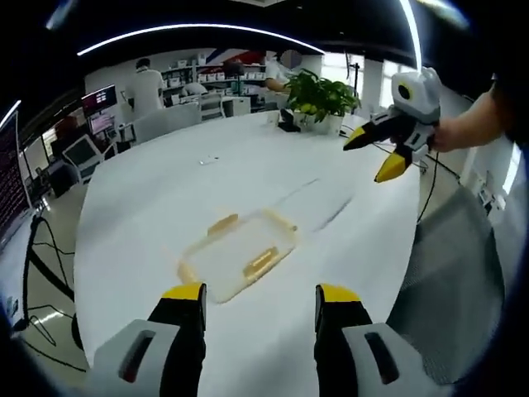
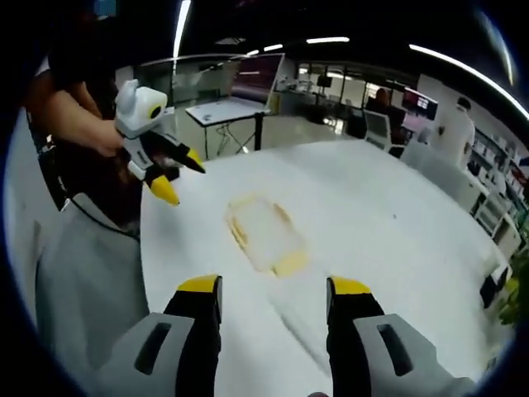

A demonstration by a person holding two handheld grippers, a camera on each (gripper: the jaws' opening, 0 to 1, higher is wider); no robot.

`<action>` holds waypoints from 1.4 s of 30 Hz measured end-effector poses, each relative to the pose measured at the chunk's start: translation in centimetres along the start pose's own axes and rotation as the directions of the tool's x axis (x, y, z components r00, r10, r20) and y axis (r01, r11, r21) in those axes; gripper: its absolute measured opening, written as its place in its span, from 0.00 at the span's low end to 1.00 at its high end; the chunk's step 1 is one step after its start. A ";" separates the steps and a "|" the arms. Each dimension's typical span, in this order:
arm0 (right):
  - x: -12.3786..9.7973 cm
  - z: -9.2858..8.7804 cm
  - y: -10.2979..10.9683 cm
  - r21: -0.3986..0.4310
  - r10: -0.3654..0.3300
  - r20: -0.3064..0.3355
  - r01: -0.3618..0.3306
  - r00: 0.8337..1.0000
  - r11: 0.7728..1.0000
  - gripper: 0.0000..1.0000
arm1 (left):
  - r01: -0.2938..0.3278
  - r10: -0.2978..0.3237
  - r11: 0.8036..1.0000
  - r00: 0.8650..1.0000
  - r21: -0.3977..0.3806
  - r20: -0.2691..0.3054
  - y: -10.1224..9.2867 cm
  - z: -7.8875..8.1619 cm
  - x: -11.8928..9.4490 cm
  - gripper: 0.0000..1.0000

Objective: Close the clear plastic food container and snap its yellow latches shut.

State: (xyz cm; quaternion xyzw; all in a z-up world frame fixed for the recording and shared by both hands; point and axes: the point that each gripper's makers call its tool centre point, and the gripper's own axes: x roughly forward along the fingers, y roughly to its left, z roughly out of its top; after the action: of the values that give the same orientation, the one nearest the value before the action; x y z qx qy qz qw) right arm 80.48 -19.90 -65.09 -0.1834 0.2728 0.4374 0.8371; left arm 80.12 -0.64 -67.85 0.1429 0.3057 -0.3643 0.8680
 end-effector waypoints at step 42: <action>11.1 0.1 -1.3 -0.148 0.226 -0.174 -0.253 0.958 0.956 0.48 | 0.352 -0.261 0.869 0.923 0.347 -0.282 5.8 -1.5 5.7 0.49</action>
State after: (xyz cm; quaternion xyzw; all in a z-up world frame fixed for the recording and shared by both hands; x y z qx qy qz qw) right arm 86.76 -13.57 -71.76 -0.2528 0.3193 0.5417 0.7354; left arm 86.80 0.94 -72.50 0.3032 0.3424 -0.5331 0.7118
